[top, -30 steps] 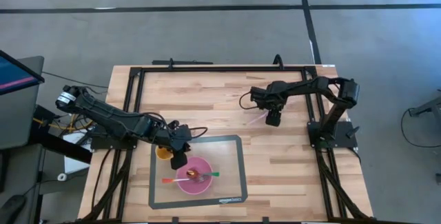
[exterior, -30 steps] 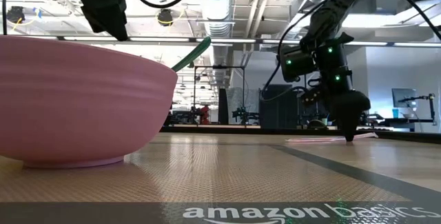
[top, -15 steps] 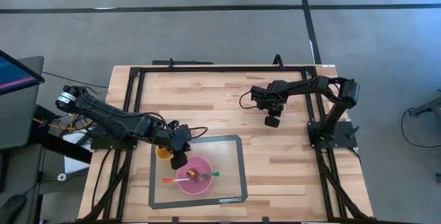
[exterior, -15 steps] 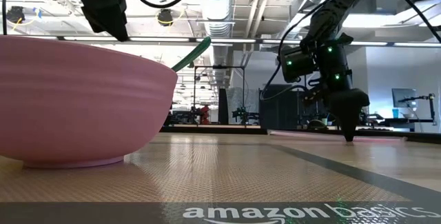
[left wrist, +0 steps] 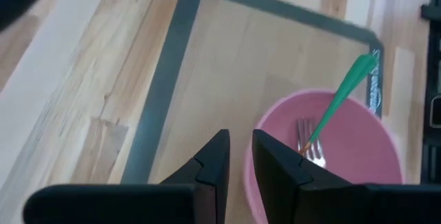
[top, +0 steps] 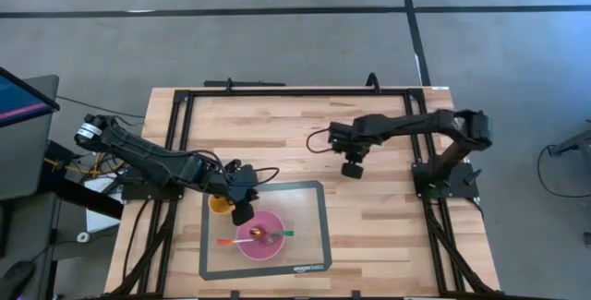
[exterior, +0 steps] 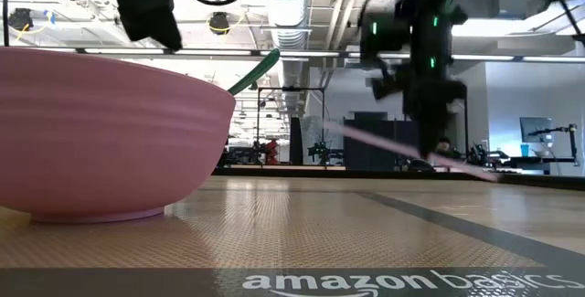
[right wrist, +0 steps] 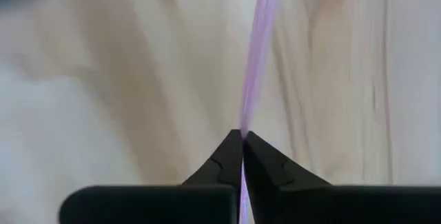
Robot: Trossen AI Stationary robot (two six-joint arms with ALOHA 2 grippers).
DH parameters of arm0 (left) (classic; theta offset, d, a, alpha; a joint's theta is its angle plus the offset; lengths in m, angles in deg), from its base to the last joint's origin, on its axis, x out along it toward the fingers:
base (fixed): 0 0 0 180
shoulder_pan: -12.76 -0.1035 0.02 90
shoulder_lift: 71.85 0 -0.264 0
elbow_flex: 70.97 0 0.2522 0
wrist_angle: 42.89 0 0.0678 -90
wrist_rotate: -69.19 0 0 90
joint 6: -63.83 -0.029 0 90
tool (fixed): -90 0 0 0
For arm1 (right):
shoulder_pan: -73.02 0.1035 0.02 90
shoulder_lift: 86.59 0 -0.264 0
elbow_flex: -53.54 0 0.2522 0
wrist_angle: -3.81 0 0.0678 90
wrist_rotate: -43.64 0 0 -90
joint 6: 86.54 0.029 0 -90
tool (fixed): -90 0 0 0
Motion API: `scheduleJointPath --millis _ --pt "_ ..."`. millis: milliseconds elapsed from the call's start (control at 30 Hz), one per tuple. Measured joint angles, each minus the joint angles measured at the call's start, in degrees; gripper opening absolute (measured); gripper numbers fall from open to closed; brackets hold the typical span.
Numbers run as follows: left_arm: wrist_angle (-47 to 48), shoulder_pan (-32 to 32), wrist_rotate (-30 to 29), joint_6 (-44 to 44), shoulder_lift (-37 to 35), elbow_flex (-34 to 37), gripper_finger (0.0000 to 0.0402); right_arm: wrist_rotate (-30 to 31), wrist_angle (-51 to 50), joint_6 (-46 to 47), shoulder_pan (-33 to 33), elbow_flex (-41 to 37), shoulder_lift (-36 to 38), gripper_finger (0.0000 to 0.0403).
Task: Pick & Place Utensil
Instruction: Put the pink straw into the yellow cup on the transparent mat
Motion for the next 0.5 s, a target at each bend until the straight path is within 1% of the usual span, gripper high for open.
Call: scheduleJointPath --millis 167,300,367,433,500 --pt "-1.54 0.0 -1.36 0.0 0.02 0.0 0.0064 0.26 0.48 -0.01 4.49 5.6 7.77 0.0001" --pt "-1.81 0.0 -3.83 0.01 0.02 0.0 0.0064 0.68 0.89 -0.42 7.67 9.57 15.32 0.0001" --pt "-2.11 0.0 -5.15 0.02 0.02 0.0 0.0064 0.88 2.33 -0.58 9.11 10.28 19.49 0.0001" --pt "-2.86 0.0 -6.63 0.0 0.02 0.0 0.0064 0.92 5.78 -1.58 10.26 9.57 23.38 0.0001" --pt "-4.25 0.0 -8.41 -0.54 0.02 0.0 0.0064 0.9 14.49 -1.99 11.58 6.09 27.26 0.0001"
